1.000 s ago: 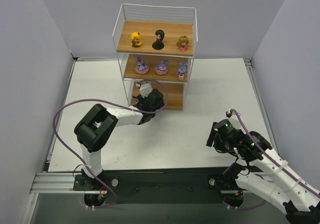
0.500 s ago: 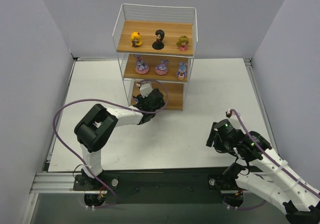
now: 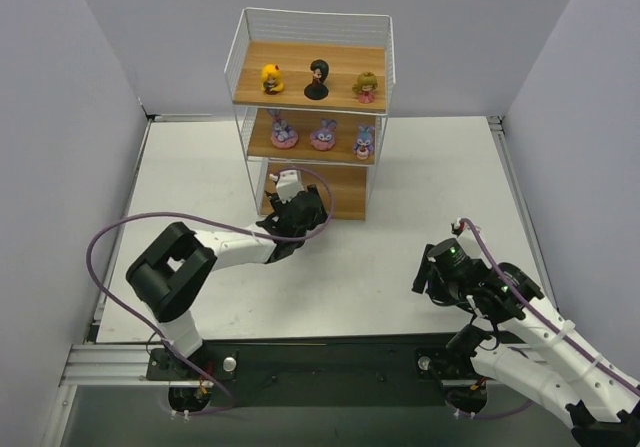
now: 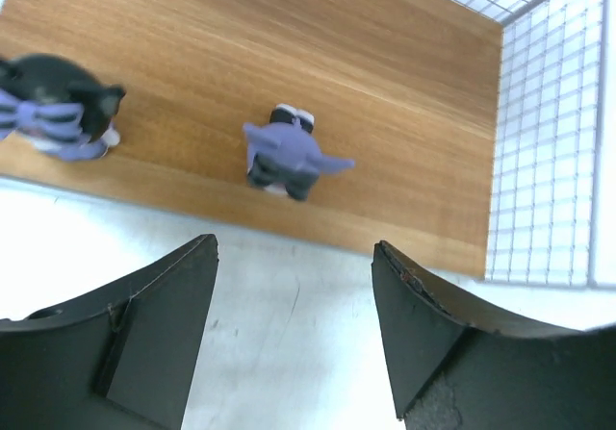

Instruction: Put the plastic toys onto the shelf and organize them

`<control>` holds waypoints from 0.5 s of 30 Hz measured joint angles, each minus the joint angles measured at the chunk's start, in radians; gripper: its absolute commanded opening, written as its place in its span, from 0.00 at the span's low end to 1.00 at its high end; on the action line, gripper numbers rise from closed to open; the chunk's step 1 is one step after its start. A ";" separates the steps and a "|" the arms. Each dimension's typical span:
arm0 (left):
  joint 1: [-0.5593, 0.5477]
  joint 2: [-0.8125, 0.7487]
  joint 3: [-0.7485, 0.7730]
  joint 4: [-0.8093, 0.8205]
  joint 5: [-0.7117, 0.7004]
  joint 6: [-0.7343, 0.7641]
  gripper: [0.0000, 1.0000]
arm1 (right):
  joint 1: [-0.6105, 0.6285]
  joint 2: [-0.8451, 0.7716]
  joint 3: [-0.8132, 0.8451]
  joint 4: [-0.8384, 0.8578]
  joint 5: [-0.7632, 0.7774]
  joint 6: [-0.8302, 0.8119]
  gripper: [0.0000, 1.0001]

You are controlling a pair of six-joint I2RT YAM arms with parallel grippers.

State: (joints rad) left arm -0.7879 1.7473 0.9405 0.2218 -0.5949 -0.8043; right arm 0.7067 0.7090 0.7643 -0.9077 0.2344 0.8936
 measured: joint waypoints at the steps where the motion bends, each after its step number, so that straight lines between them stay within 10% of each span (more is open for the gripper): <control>1: -0.006 -0.019 -0.018 0.002 -0.002 0.000 0.75 | 0.000 0.000 -0.002 0.002 0.000 0.000 0.62; 15: -0.097 -0.441 -0.197 -0.173 -0.098 -0.017 0.75 | 0.080 0.062 -0.038 0.128 -0.003 -0.007 0.65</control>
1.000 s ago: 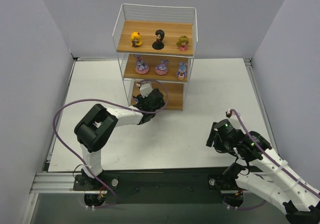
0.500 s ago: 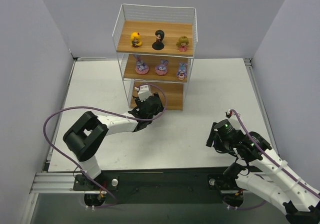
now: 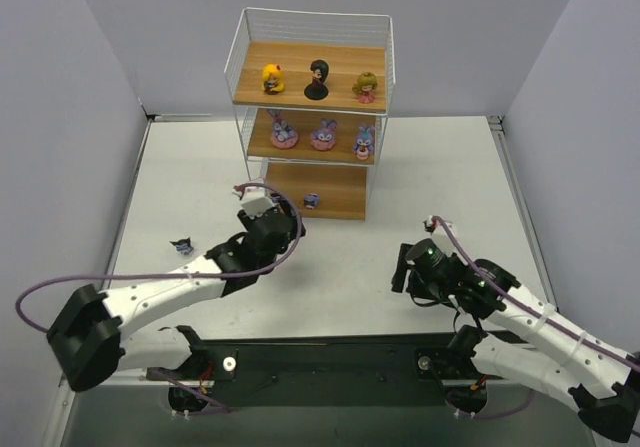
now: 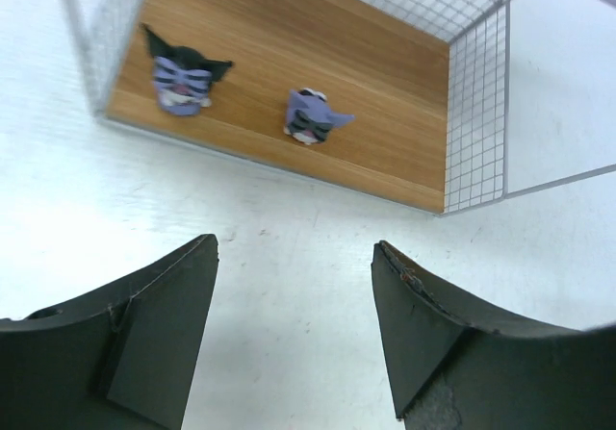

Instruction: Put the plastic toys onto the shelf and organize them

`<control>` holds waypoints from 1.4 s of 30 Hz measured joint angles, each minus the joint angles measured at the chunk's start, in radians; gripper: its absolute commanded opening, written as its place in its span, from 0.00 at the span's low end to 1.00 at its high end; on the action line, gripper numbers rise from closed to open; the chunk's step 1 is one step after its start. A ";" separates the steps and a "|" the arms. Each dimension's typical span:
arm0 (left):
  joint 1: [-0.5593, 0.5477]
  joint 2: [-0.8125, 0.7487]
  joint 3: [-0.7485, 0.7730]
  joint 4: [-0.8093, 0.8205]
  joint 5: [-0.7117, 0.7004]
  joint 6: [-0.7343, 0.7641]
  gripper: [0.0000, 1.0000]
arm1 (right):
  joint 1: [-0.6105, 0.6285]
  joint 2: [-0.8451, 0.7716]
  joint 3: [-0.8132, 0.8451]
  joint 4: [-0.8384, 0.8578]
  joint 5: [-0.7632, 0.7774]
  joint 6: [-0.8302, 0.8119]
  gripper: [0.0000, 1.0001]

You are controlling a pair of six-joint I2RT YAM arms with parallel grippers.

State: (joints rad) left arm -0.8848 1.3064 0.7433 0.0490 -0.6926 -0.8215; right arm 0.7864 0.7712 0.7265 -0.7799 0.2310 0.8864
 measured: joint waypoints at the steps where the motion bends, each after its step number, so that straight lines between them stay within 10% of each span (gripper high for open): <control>1: -0.002 -0.056 -0.007 -0.051 -0.015 -0.008 0.75 | 0.042 0.019 0.000 0.030 0.010 0.000 0.66; 12: 0.153 -0.539 0.153 -0.689 -0.080 -0.008 0.78 | 0.426 0.623 0.178 0.550 0.161 -0.126 0.68; 20: 0.842 -0.521 0.092 -0.793 0.320 0.230 0.80 | 0.453 1.047 0.345 0.948 0.080 -0.280 0.67; 29: 1.081 -0.201 0.089 -0.775 0.621 0.312 0.80 | 0.455 1.002 0.330 0.992 0.011 -0.279 0.67; 42: 1.115 -0.047 0.099 -0.692 0.645 0.228 0.84 | 0.324 0.803 0.319 0.827 -0.078 -0.221 0.66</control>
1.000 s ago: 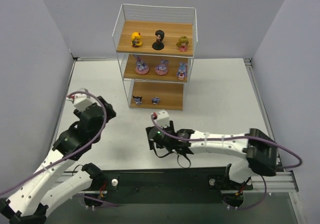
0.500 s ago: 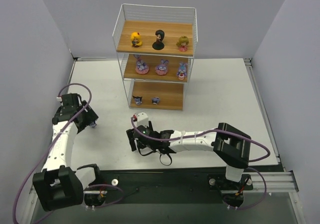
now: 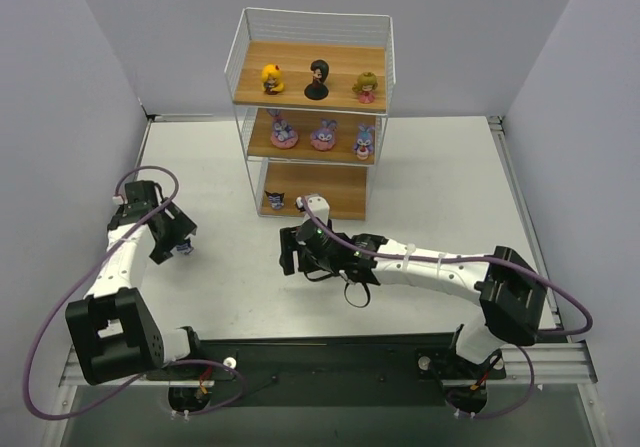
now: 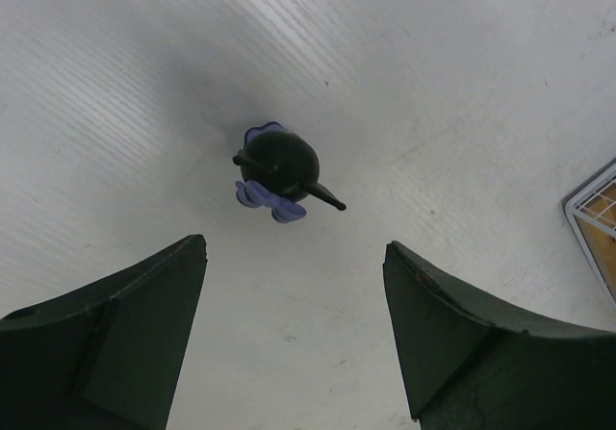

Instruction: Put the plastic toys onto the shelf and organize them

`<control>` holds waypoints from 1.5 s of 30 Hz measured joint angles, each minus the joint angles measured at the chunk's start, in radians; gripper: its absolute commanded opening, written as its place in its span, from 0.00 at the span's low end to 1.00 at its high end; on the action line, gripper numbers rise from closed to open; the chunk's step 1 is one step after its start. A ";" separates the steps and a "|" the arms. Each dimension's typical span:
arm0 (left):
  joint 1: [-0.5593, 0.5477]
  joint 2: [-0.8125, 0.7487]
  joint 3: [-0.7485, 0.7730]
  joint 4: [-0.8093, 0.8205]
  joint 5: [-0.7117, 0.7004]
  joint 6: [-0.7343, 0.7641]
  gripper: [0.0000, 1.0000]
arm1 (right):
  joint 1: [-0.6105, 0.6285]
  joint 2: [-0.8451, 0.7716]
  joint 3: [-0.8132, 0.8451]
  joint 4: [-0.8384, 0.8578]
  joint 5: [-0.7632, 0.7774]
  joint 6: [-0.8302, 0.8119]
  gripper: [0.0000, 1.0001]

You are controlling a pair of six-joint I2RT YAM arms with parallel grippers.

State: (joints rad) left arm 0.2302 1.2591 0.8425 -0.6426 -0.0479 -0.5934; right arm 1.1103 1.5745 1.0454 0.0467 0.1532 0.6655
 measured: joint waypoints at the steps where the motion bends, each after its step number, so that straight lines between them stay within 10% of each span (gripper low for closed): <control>1: 0.000 0.019 0.006 0.001 -0.002 -0.010 0.84 | -0.008 -0.010 0.000 -0.023 -0.003 0.002 0.67; 20: 0.001 0.234 0.085 0.035 -0.060 -0.111 0.66 | -0.097 -0.144 0.000 -0.244 -0.011 0.014 0.66; 35: -0.009 0.261 0.074 0.077 -0.048 -0.133 0.00 | -0.135 -0.228 -0.064 -0.276 0.004 0.016 0.65; 45: -0.406 0.166 0.040 0.091 0.012 -0.384 0.00 | -0.147 -0.290 -0.080 -0.322 0.061 0.038 0.65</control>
State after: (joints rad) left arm -0.1761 1.4250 0.8829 -0.5514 -0.0360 -0.9771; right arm 0.9634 1.2850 0.9653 -0.2749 0.2146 0.7036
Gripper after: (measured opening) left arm 0.089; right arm 0.652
